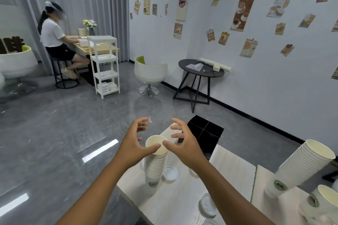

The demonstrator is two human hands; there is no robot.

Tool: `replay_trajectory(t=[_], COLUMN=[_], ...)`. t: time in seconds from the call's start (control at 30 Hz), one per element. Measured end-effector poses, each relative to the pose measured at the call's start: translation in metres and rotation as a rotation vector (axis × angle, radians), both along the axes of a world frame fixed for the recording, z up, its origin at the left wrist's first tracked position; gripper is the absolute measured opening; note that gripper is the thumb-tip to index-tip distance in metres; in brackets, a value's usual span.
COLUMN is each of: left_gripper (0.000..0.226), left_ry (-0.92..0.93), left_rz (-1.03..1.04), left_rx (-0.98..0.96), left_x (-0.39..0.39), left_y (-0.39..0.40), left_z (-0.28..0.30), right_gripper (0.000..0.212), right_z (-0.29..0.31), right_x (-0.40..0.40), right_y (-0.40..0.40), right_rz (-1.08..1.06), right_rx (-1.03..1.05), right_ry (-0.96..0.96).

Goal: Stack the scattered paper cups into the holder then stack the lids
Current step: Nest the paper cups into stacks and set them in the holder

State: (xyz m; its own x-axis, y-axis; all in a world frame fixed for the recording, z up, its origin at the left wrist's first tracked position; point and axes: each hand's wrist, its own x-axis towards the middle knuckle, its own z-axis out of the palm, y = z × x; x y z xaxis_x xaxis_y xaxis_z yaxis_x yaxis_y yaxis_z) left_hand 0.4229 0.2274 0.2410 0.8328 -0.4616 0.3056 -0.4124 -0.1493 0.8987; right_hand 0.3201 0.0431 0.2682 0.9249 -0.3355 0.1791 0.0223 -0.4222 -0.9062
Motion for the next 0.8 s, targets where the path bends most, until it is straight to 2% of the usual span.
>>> replay_trajectory(t=[0.2,0.43,0.63,0.8], left_gripper=[0.071,0.054,0.057,0.059], left_ry=[-0.012,-0.027,-0.036,-0.005], left_rz=[0.001,-0.091,-0.304,-0.565], left_rx=[-0.013,-0.008,0.047,0.092], left_x=[-0.009,-0.037,-0.083,-0.148], left_y=[-0.002,-0.047,-0.128,-0.21], left_z=[0.008,0.008,-0.01,-0.033], right_gripper=[0.07,0.065,0.063,0.066], right_z=[-0.007,-0.03,-0.068,-0.088], right_x=[-0.004,-0.059,-0.157,-0.25], right_y=[-0.004,-0.038,-0.092,-0.134], right_rz=[-0.002,-0.158,-0.437,-0.679], right_rx=[-0.005,0.005,0.076,0.139], right_ry=[-0.039,-0.095,-0.056,-0.027])
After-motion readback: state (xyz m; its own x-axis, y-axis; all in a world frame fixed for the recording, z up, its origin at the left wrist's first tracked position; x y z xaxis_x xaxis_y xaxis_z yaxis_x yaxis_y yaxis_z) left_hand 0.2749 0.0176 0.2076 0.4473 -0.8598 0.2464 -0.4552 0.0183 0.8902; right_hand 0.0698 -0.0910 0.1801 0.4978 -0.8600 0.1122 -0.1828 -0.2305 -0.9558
